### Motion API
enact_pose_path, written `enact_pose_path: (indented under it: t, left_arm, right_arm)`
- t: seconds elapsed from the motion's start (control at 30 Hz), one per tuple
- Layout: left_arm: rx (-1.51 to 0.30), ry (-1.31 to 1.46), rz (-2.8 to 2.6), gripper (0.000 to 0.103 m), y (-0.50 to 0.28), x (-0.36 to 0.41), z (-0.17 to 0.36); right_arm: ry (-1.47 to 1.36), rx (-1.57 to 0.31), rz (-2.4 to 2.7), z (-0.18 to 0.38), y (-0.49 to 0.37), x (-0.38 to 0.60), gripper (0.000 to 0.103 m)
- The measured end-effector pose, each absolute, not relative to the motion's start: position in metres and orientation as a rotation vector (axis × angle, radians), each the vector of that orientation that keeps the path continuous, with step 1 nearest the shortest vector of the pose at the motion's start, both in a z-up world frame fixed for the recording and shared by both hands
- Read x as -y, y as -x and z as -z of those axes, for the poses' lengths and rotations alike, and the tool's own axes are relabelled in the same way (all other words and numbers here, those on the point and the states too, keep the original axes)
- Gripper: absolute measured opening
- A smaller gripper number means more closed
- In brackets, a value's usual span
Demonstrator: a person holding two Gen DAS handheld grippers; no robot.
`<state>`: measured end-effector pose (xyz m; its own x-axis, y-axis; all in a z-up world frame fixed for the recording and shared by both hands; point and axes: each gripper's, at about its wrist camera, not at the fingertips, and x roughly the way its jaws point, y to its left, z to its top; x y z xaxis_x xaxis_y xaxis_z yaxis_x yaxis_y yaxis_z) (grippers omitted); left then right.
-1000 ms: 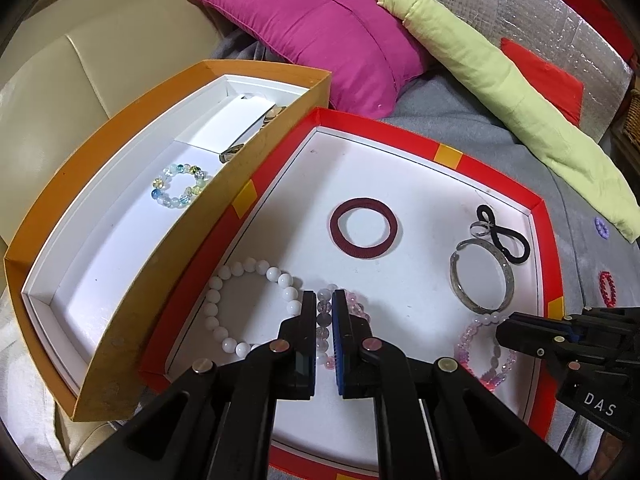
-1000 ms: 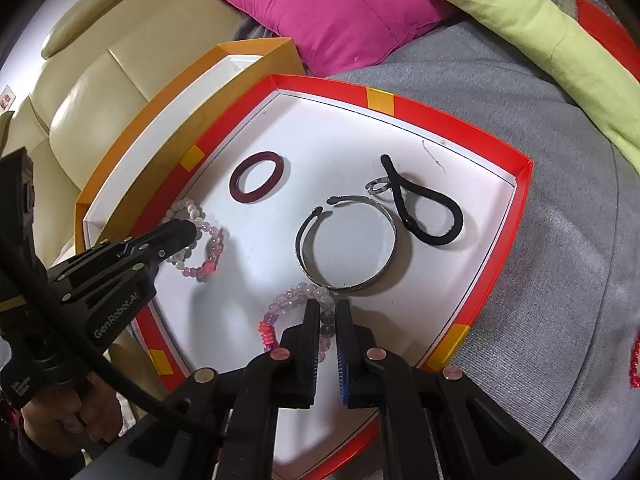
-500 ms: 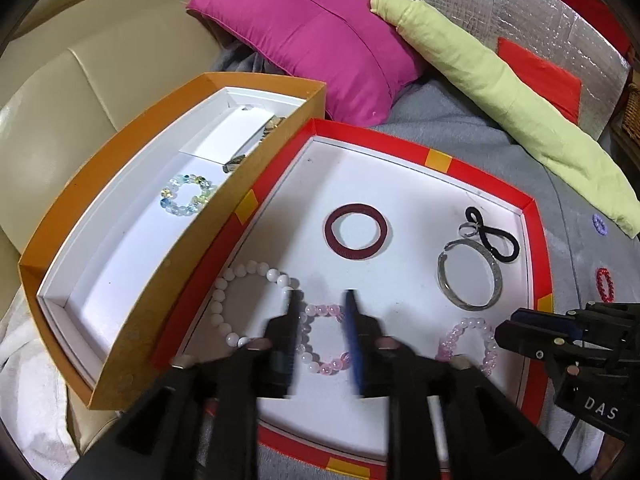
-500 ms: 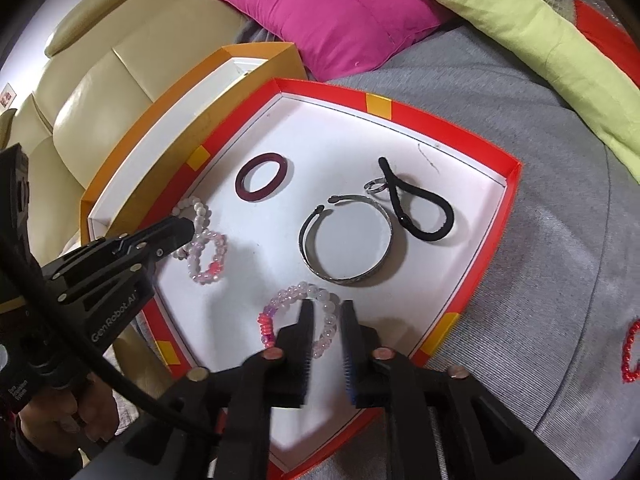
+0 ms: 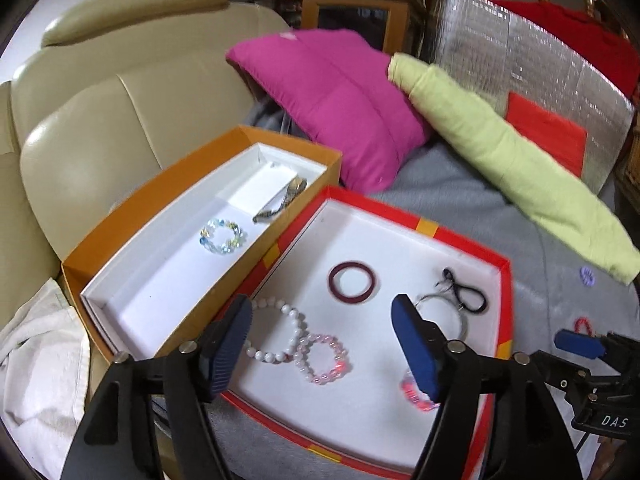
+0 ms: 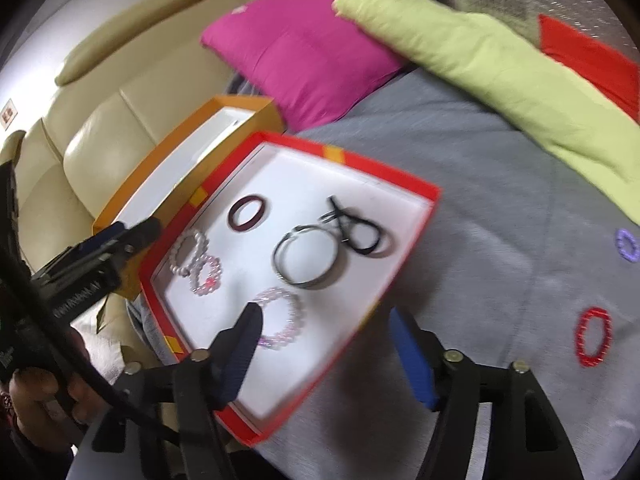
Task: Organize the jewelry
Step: 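Move both open tools back over the red and purple bracelets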
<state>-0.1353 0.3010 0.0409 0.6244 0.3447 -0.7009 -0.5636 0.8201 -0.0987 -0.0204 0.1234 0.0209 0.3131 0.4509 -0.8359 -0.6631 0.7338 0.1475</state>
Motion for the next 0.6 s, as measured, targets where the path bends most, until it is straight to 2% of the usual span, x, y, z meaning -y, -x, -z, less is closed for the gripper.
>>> enact_pose_path:
  t: [0.1, 0.27, 0.6]
  left_arm:
    - [-0.686, 0.335, -0.531, 0.079, 0.135, -0.286, -0.052]
    - [-0.666, 0.308, -0.477, 0.081, 0.123, -0.240, -0.062]
    - [-0.786, 0.137, -0.248, 0.081, 0.058, -0.096, -0.039]
  right_arm:
    - [0.216, -0.984, -0.695, -0.027, 0.014, -0.094, 0.080]
    - [0.163, -0.986, -0.608, -0.019, 0.004, -0.024, 0.080]
    - [0.002, -0.965, -0.432, -0.003, -0.007, 0.134, 0.080]
